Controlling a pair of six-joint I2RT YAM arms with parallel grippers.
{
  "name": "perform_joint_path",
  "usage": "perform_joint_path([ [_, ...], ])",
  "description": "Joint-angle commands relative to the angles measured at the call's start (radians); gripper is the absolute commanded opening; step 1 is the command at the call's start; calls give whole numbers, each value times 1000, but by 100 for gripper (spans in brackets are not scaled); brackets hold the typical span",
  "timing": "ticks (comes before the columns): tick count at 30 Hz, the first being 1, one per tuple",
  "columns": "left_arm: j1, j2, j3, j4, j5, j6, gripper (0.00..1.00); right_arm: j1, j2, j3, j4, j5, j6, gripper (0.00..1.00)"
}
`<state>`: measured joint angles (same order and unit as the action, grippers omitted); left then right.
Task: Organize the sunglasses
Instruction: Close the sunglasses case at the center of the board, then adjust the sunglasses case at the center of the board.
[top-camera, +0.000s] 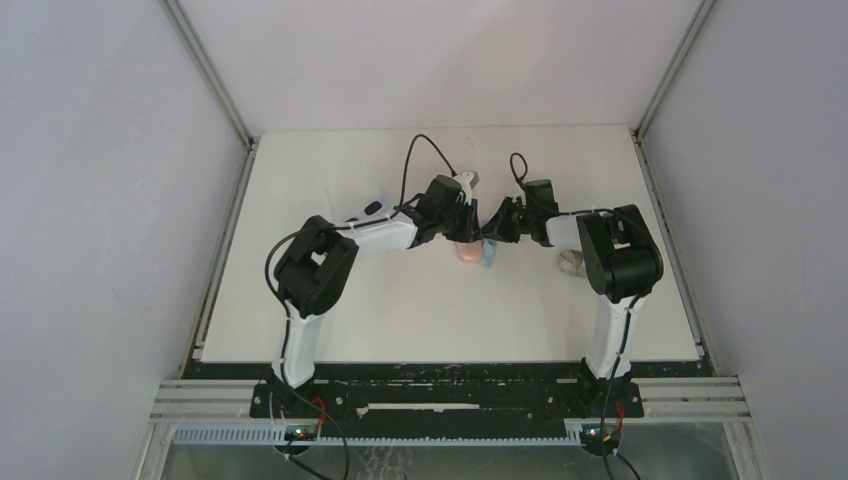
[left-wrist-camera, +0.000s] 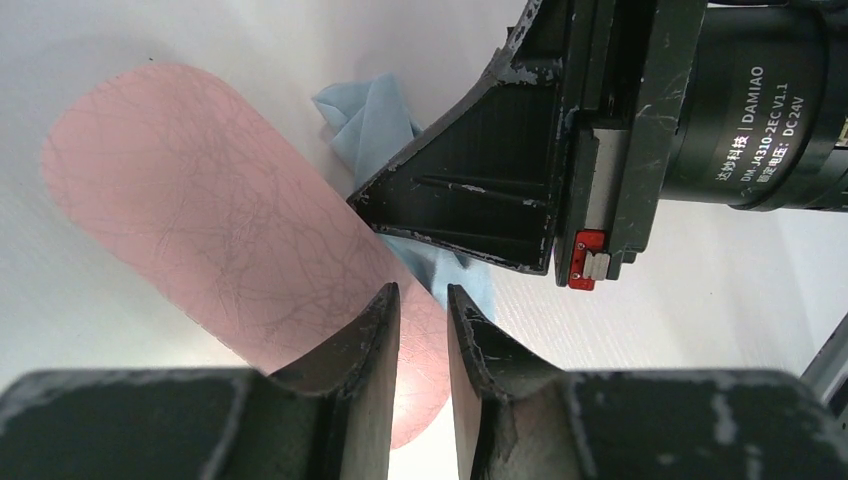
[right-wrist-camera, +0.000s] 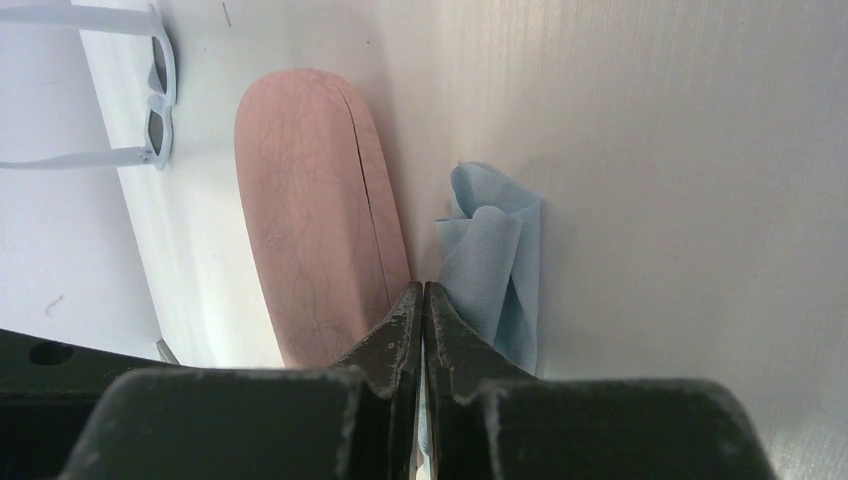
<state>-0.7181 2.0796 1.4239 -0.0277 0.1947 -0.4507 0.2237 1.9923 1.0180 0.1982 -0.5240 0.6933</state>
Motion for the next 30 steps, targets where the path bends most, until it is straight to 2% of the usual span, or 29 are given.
perform_joint_path([
  [1,0,-10,1,-98,-30,30,29,-3,-26,18,-2,24,-40,0],
  [5,18,-85,-45,-81,-58,24,30,-2,-45,17,-55,46,-68,0],
  [10,62,-164,-102,-70,-84,14,32,5,-106,2,-190,159,-127,2],
  [14,82,-211,-145,-59,-90,13,33,-1,-175,-29,-235,218,-163,3],
  [22,95,-290,-227,-18,-90,2,40,2,-312,-56,-251,193,-218,14],
  [30,98,-329,-330,7,-112,-3,40,20,-382,-55,-269,230,-277,25],
])
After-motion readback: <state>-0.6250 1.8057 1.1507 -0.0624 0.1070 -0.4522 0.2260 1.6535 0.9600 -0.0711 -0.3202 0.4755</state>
